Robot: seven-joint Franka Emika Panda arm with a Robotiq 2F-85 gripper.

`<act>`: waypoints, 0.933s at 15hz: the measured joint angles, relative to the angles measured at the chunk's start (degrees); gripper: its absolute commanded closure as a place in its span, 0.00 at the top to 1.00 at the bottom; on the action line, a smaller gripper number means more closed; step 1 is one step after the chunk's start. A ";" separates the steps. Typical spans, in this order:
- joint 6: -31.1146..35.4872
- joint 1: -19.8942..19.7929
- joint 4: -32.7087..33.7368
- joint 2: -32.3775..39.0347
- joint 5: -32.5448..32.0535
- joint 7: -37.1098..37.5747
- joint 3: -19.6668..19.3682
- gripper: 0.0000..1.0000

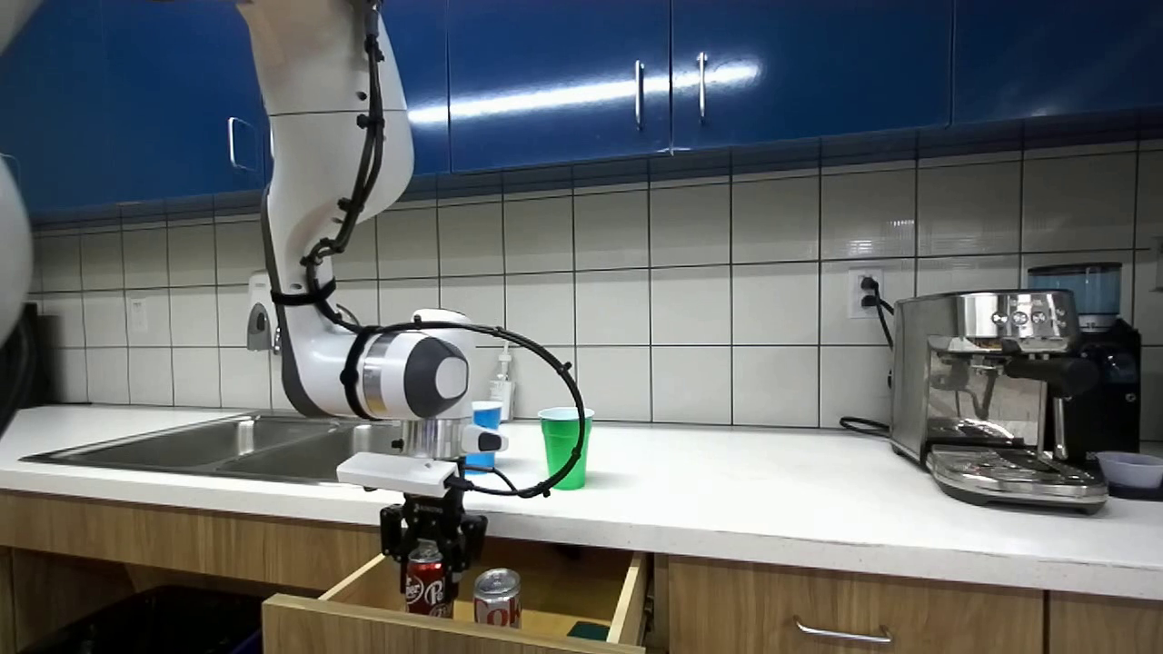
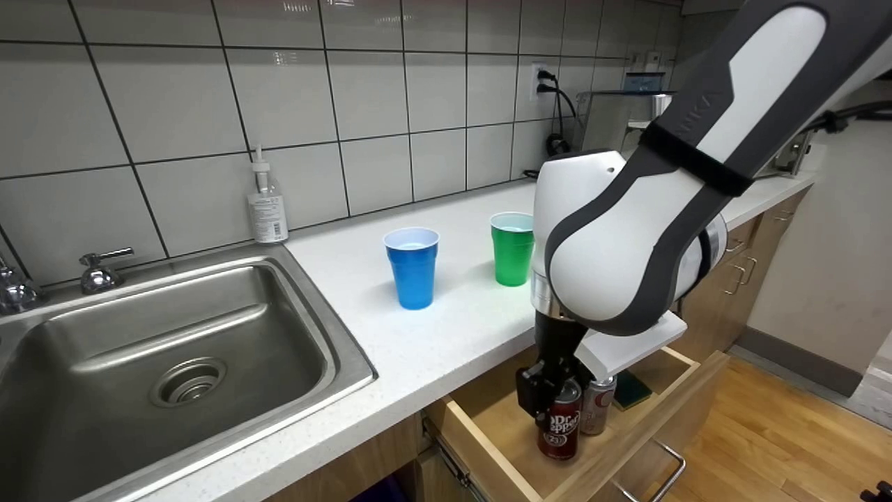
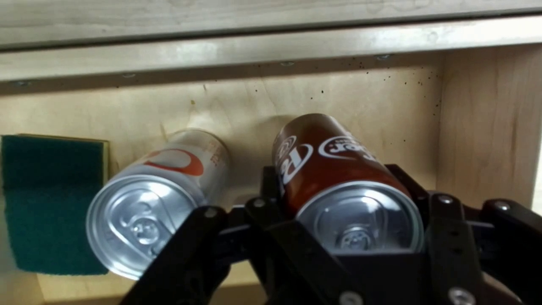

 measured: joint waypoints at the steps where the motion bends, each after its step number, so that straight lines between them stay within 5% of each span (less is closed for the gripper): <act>1: -0.02 0.00 0.01 0.20 0.05 1.05 -0.08 0.39; 14: -0.11 0.46 1.07 1.90 0.24 6.70 -0.59 0.39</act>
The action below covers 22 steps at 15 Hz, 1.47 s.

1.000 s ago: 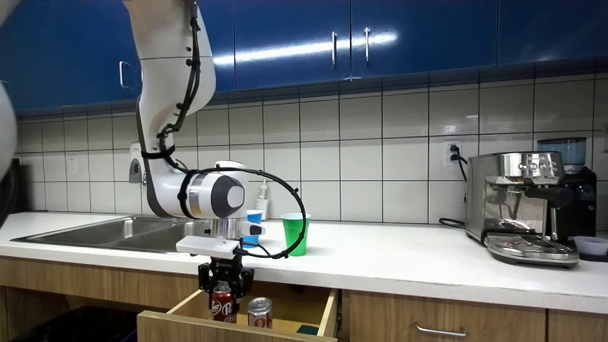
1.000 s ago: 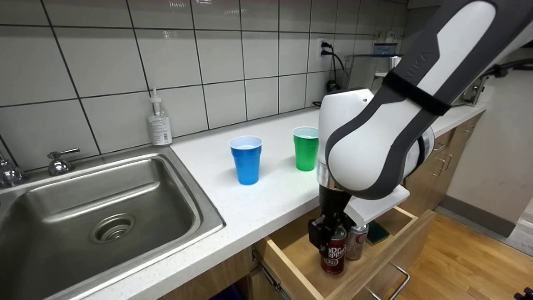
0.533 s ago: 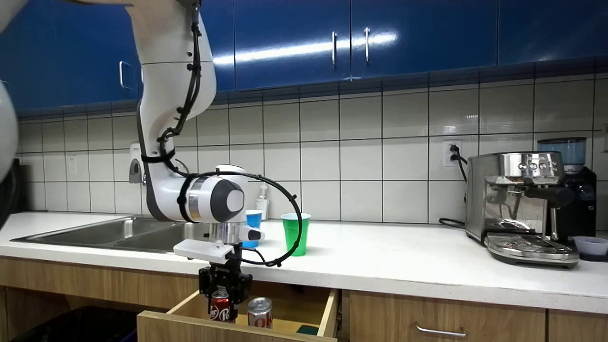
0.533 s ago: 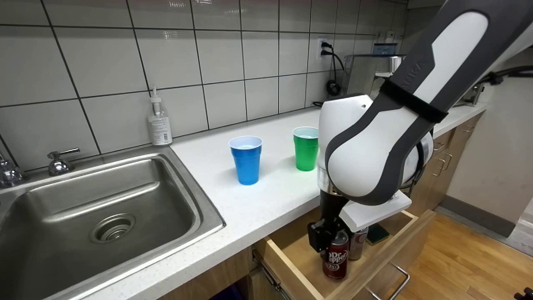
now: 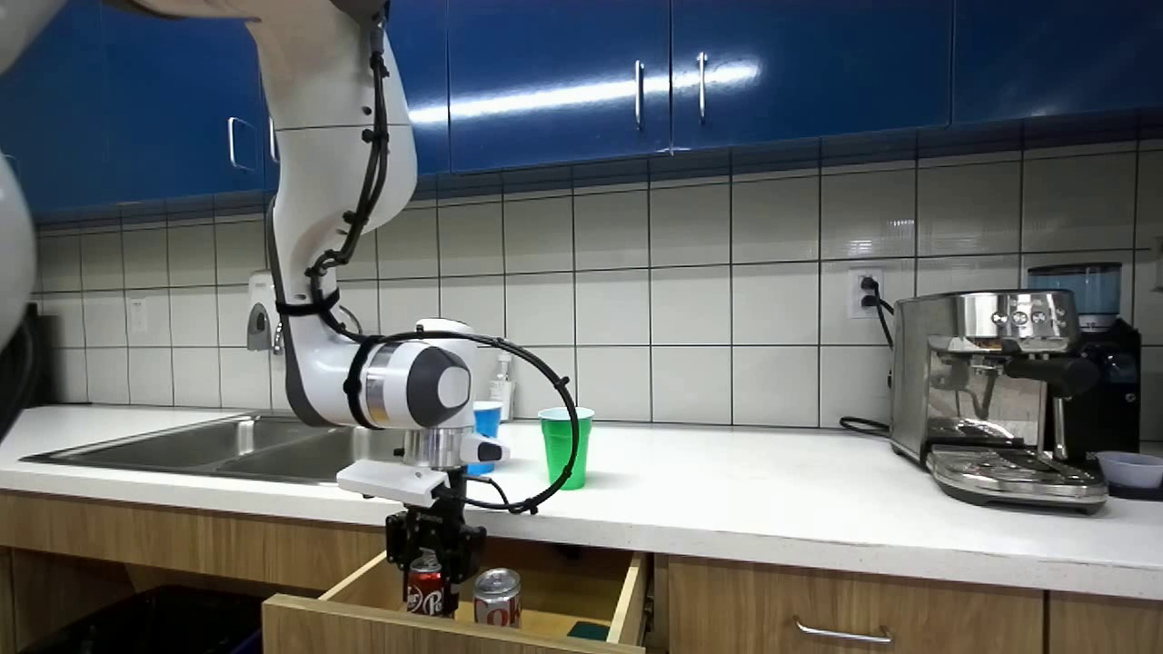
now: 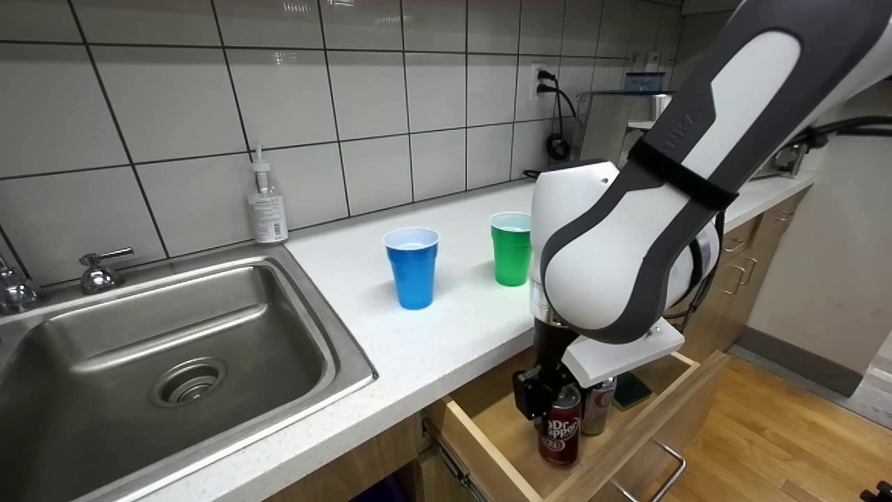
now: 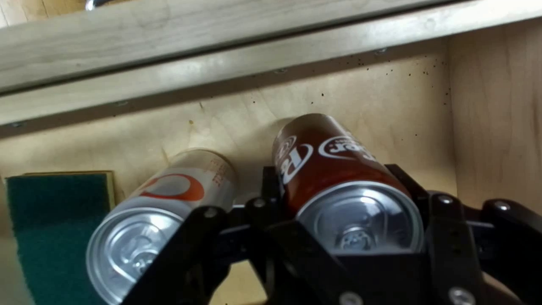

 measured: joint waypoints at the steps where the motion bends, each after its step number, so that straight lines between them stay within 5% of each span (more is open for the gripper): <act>1: 0.00 0.02 0.21 0.17 0.00 0.07 -0.05 0.39; 22: 0.00 2.36 1.89 1.38 -0.15 1.84 -1.57 0.39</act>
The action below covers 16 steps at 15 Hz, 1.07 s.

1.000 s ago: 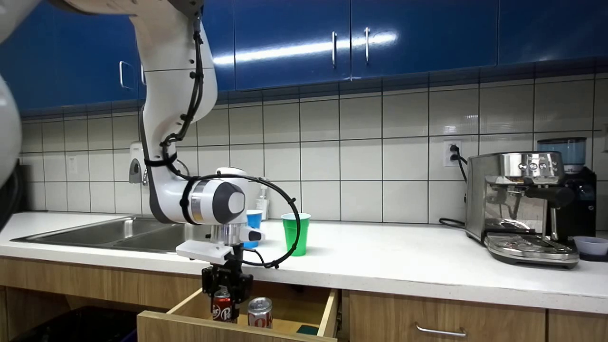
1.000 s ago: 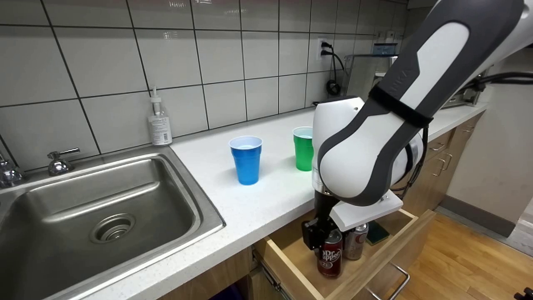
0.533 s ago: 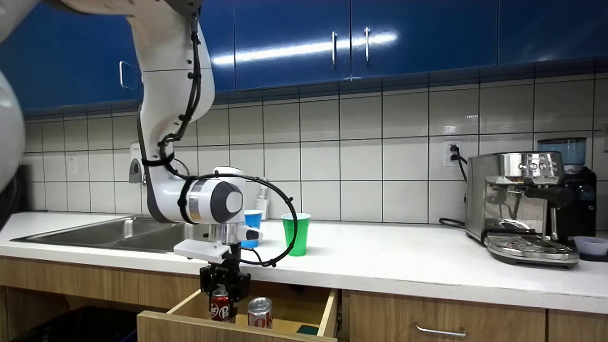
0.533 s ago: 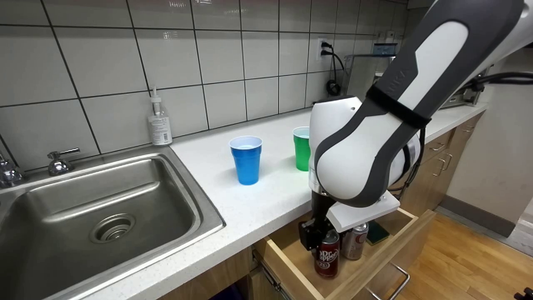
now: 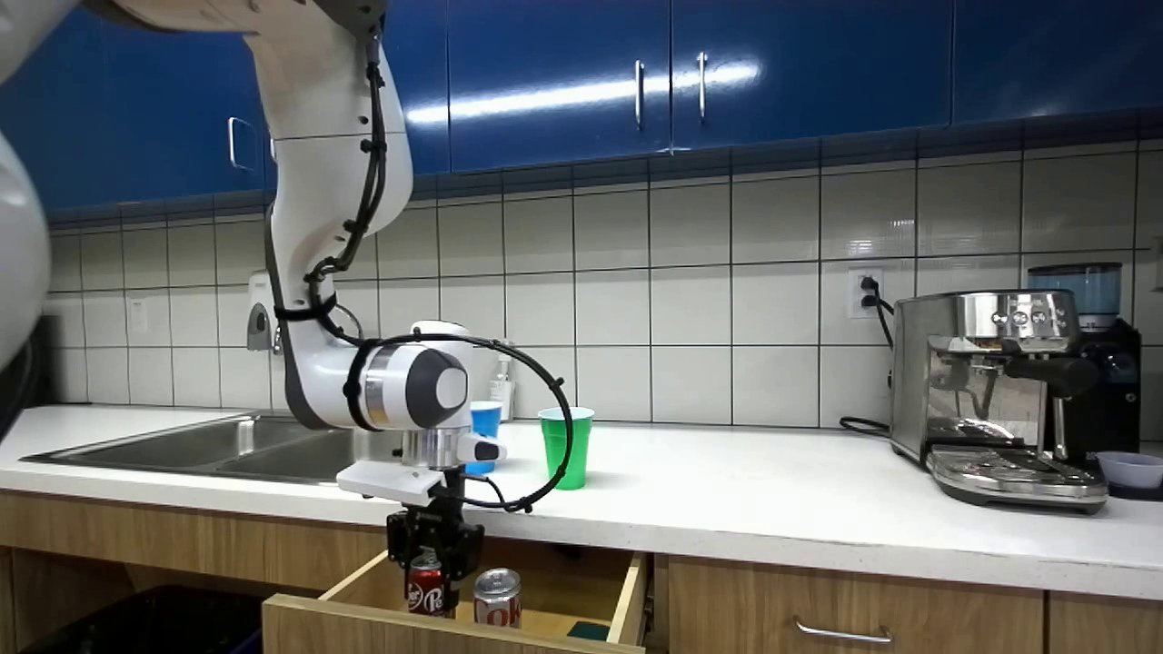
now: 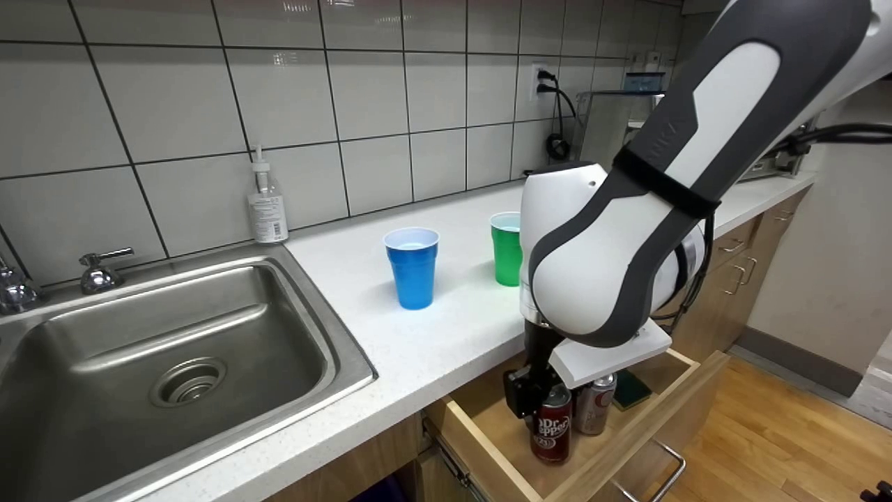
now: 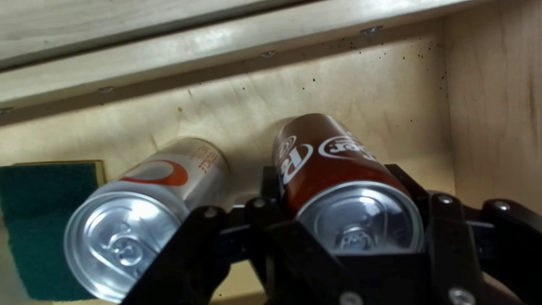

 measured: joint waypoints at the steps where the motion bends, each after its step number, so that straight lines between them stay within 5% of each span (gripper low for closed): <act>1: 0.00 0.03 0.01 0.15 -0.04 0.00 -0.09 0.39; 4: 0.07 0.14 0.04 0.66 -0.06 0.00 -0.27 0.39; 5: 0.07 0.15 0.05 0.80 -0.06 0.00 -0.29 0.52; 6: 0.07 0.15 0.05 0.87 -0.06 0.00 -0.29 0.89; 9: 0.07 0.17 0.11 0.86 -0.06 0.00 -0.29 0.99; 16: -4.72 0.13 0.58 -3.03 -0.04 -2.88 1.61 1.00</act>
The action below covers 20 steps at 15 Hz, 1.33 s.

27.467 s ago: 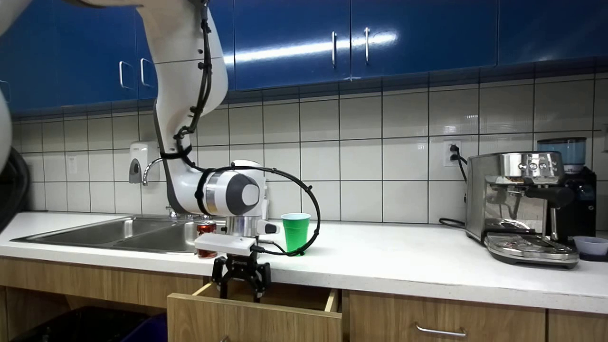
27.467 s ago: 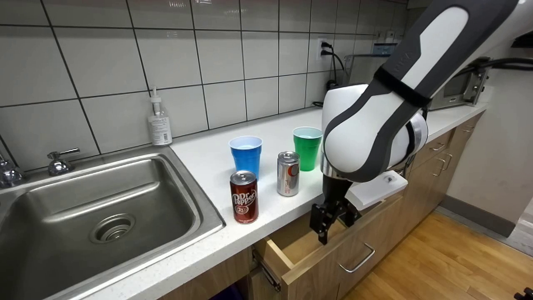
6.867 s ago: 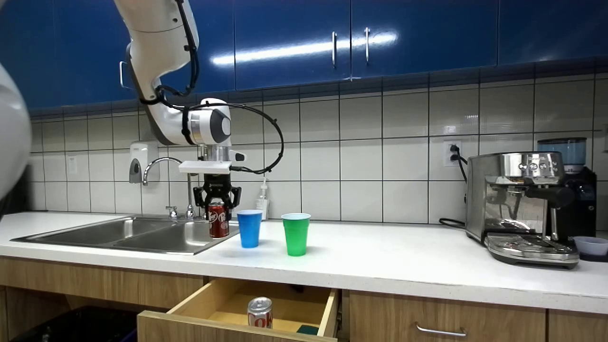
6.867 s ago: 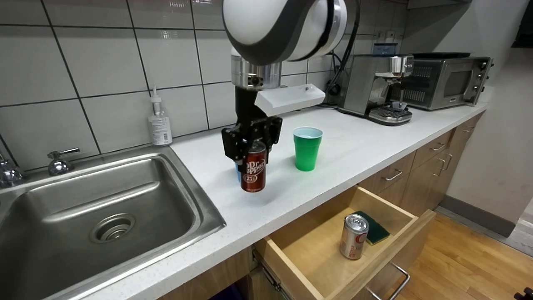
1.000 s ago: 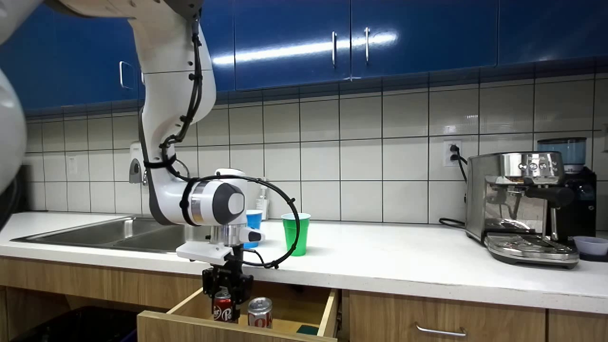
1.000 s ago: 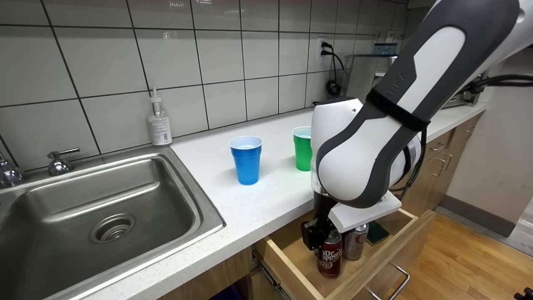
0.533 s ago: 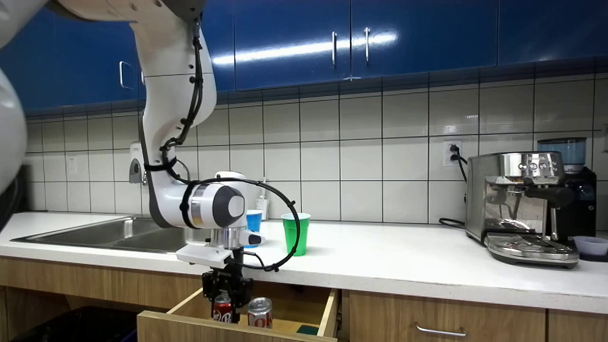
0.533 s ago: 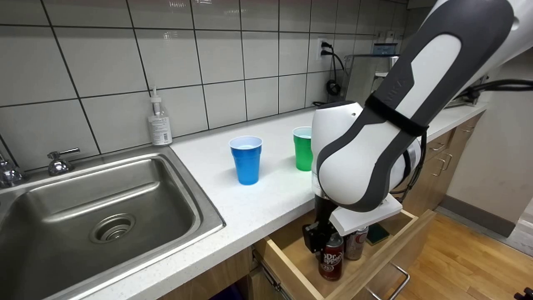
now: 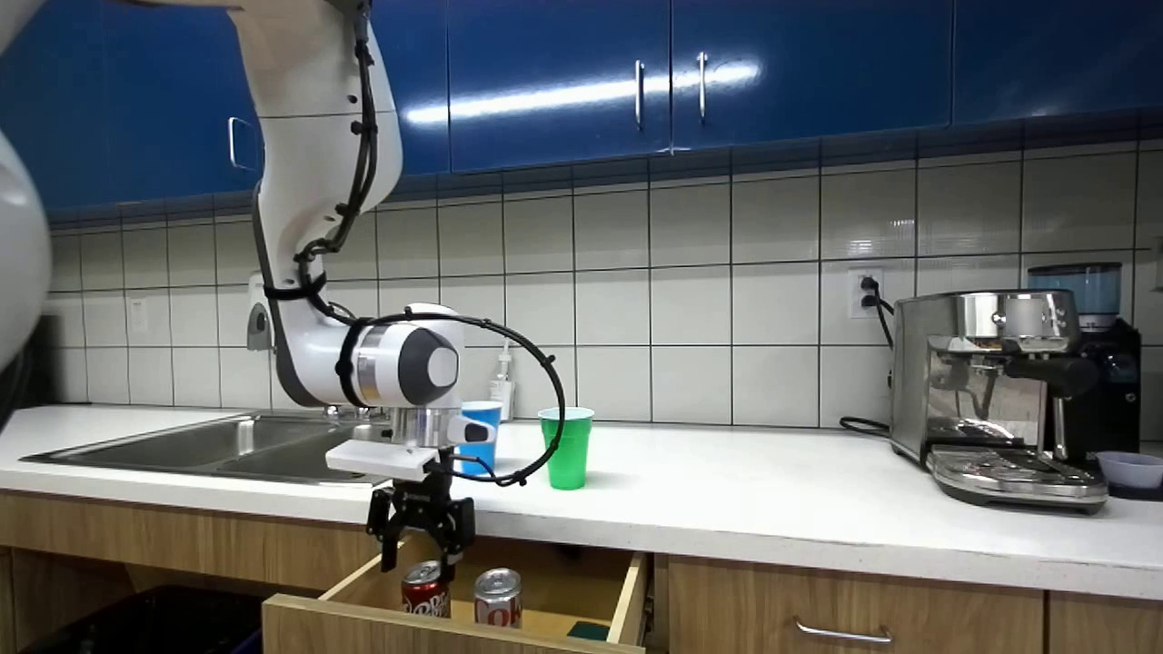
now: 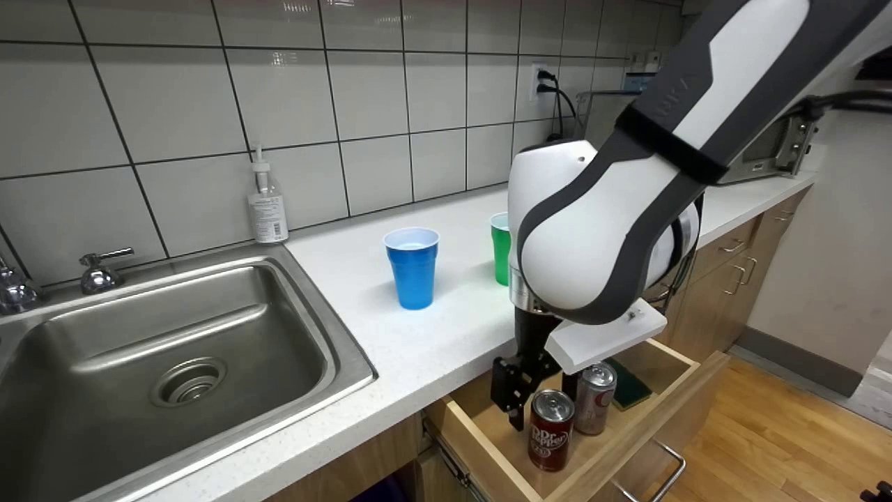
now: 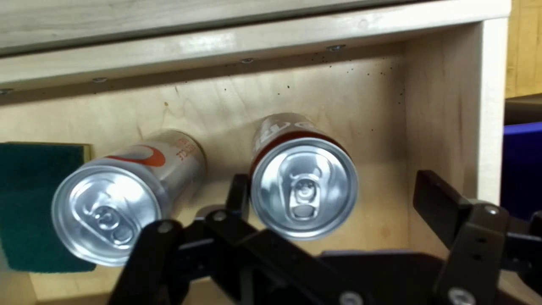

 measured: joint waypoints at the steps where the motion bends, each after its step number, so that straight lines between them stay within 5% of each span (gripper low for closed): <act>1: -1.02 0.00 0.00 -1.15 0.01 -0.57 0.27 1.00; 20: -20.94 -2.41 -0.89 -16.62 0.01 -6.65 0.63 1.00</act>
